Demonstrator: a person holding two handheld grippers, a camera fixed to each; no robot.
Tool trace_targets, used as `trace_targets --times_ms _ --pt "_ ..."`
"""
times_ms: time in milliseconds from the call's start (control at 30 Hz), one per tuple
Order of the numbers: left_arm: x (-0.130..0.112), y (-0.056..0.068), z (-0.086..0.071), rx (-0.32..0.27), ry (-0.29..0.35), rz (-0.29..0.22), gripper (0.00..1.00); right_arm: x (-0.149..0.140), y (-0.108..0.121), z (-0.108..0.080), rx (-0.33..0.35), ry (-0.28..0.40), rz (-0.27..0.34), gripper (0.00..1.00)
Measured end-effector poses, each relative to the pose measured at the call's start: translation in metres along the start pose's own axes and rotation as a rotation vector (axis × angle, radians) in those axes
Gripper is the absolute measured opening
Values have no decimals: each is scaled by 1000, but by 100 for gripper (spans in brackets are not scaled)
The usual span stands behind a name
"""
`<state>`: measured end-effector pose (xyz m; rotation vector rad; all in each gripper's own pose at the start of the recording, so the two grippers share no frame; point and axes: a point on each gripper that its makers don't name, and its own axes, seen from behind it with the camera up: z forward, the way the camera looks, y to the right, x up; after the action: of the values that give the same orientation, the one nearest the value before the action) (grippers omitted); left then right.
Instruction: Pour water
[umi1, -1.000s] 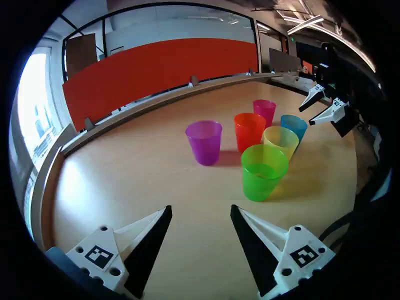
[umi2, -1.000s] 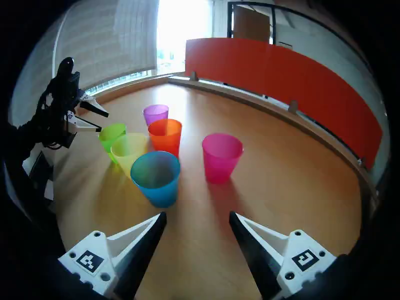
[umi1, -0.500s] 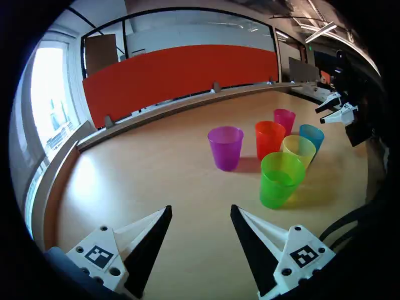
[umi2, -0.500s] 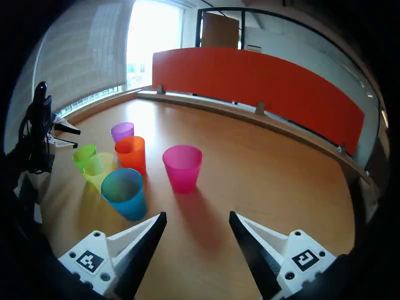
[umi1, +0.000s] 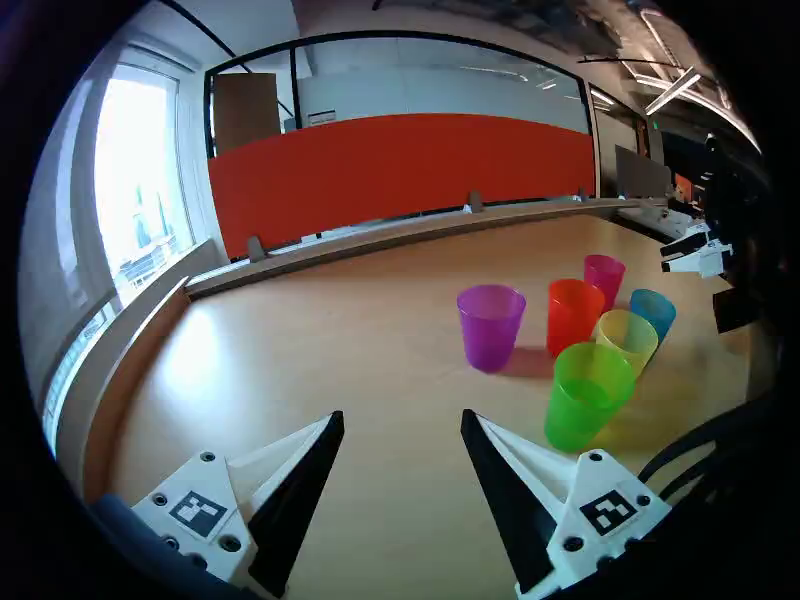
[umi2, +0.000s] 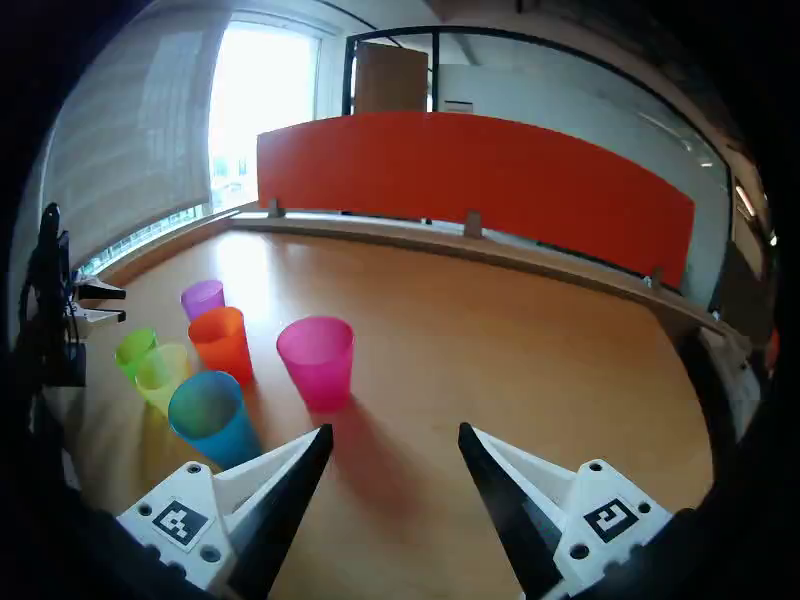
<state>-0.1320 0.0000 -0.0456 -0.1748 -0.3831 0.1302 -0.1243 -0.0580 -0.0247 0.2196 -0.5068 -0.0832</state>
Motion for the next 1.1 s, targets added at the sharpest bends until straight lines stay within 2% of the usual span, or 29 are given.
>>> trace_targets --times_ms 200,467,700,933,1100 --pt "12 -9 0 50 49 -21 86 14 11 0 -58 52 10 97" --pt "17 -15 2 91 100 -109 86 26 25 1 -111 108 37 97" --pt "29 -23 -1 128 150 -150 86 31 32 1 -158 151 28 97" --pt "49 -29 -7 161 230 -187 86 60 42 -8 -211 278 56 97" --pt "67 -30 -15 189 307 -205 86 83 54 -21 -266 382 64 97"
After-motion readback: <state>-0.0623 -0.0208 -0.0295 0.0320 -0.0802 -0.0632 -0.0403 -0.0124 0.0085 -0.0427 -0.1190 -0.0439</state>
